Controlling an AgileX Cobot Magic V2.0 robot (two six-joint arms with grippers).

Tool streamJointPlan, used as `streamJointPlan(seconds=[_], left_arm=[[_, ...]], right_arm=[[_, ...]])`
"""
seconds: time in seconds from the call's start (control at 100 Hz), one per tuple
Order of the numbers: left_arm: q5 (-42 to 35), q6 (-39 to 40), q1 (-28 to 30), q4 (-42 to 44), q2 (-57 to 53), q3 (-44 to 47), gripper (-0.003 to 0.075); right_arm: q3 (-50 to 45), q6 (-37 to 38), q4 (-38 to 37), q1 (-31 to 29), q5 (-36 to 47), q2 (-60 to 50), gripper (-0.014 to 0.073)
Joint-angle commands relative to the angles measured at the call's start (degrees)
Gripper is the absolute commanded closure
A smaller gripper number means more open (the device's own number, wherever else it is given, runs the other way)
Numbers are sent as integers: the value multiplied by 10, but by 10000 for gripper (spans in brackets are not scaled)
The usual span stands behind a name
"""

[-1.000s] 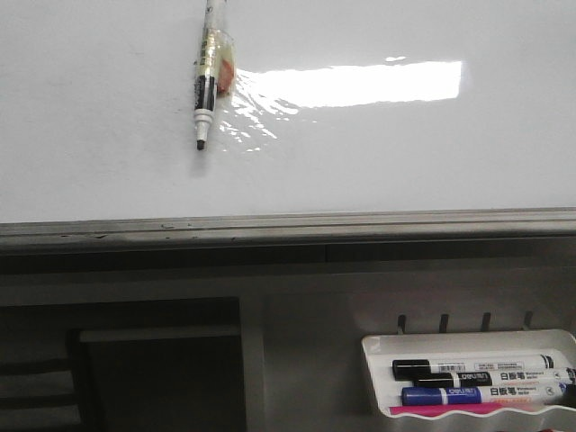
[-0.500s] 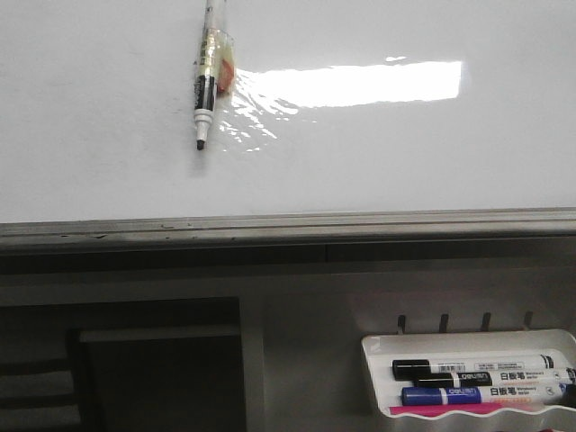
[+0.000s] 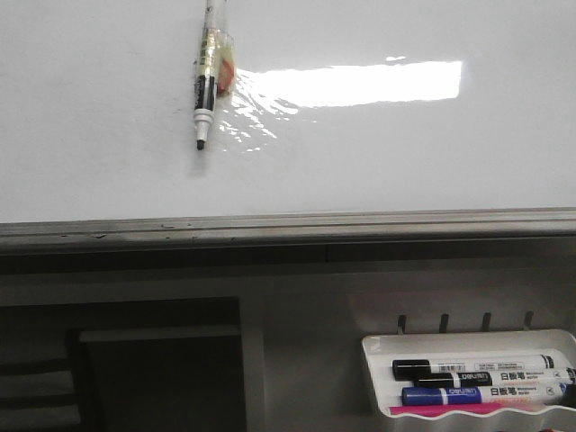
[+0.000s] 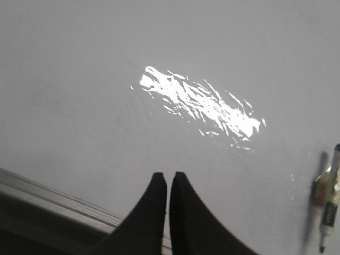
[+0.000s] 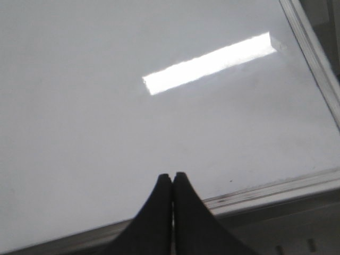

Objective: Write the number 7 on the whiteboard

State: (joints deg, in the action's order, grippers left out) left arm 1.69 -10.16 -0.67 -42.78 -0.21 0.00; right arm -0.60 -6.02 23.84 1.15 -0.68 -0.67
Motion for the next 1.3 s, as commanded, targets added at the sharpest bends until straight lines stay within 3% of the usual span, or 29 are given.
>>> streamJointPlan(seconds=[0.0,0.11,0.22,0.46,0.61,0.8,0.92,1.0,1.05,1.11,1.17,1.29], left_arm=[[-40,5,1,-100,-17,17,741],[-23,5,1,-114,-17,-3,741],[16,-1,1,-97,-12,-46,741],[192,-1,1,86,102,-228,741],[283,-17,1,127,189,-315,741],[275,-29,-50,102,245,-338,730],[257,-30,-85,97,278,-338,603],[237,-30,-102,91,301,-338,431],[219,-30,-111,83,315,-338,319],[196,-30,-122,68,334,-338,213],[170,-31,-135,56,352,-338,188],[129,-65,-171,43,393,-338,222]], right_arm=[[-15,-3,100,-4,52,-11,657],[4,-3,110,-4,26,-11,657],[54,-4,69,-4,-47,0,653],[203,-4,-18,-4,-235,146,654],[289,-4,-37,-4,-300,250,654],[331,-5,-37,-3,-315,298,619],[332,-5,-37,-3,-321,299,416],[332,-5,-37,-3,-326,299,232],[332,-7,-37,-3,-327,299,167],[332,-8,-37,-3,-327,299,153],[332,-11,-37,-3,-327,299,155],[332,-11,-37,-3,-324,299,155]])
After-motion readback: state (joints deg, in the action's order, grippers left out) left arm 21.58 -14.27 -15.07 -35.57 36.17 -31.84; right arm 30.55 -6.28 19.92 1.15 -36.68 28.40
